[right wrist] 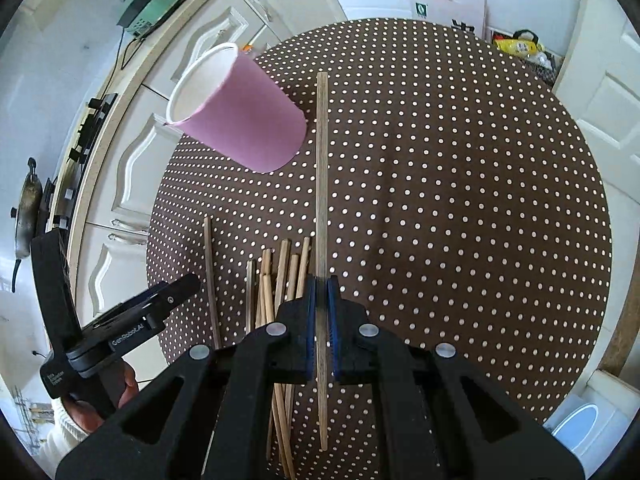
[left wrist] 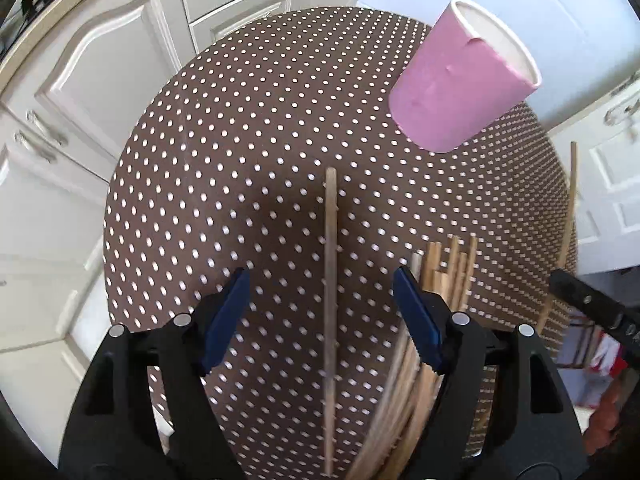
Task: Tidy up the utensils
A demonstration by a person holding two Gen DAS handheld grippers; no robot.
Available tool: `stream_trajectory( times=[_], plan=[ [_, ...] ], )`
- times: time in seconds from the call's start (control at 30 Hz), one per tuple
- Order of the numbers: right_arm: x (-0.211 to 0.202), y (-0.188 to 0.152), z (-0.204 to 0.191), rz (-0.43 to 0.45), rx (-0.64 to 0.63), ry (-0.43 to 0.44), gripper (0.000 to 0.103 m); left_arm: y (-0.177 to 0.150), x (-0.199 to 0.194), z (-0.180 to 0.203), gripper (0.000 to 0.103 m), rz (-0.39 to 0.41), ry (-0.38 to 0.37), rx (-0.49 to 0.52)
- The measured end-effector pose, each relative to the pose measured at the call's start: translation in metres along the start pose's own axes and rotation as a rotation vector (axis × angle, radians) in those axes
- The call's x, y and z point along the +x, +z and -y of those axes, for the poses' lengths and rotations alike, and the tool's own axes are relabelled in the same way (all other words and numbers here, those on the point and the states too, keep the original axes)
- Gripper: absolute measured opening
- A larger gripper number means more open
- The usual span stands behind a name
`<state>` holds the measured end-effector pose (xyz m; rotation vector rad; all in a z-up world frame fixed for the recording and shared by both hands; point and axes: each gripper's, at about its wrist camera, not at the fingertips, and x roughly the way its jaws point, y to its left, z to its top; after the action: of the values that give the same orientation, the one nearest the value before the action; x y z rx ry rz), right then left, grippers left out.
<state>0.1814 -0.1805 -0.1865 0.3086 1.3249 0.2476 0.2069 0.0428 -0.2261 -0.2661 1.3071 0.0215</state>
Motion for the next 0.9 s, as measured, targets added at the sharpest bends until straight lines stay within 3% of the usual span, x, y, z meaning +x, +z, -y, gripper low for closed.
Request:
stream_trajectory(
  times=[0.1,0.13,0.17,0.2,0.23,0.3,0.37,0.63,0.9],
  plan=[
    [0.008,0.003,0.003,-0.022,0.010,-0.006,0.005,0.004,0.010,-0.003,0.069,-0.023,0.001,-0.012],
    [0.010,0.004,0.003,-0.025,0.012,-0.008,0.005,0.007,0.016,-0.002,0.062,-0.035,0.018,-0.005],
    [0.011,0.004,0.003,-0.028,0.012,-0.009,0.005,0.011,0.025,-0.001,0.043,-0.060,0.046,0.013],
    [0.013,0.004,0.003,-0.032,0.013,-0.011,0.005,0.011,0.031,0.001,0.033,-0.082,0.071,0.027],
    [0.015,0.004,0.003,-0.036,0.015,-0.011,0.005,0.011,0.030,0.006,0.032,-0.057,0.089,0.053],
    [0.019,0.003,0.001,-0.045,0.018,-0.007,0.005,0.012,0.029,0.016,0.014,-0.043,0.111,0.131],
    [0.018,0.003,0.000,-0.042,0.017,-0.009,0.005,0.011,0.028,0.017,0.007,-0.037,0.101,0.139],
    [0.002,0.002,0.001,0.000,0.010,-0.001,0.005,0.005,0.002,0.015,0.006,-0.001,0.087,0.117],
    [-0.035,-0.001,-0.007,0.114,-0.017,0.004,0.005,-0.010,-0.052,0.024,0.006,0.112,0.039,0.134]
  ],
)
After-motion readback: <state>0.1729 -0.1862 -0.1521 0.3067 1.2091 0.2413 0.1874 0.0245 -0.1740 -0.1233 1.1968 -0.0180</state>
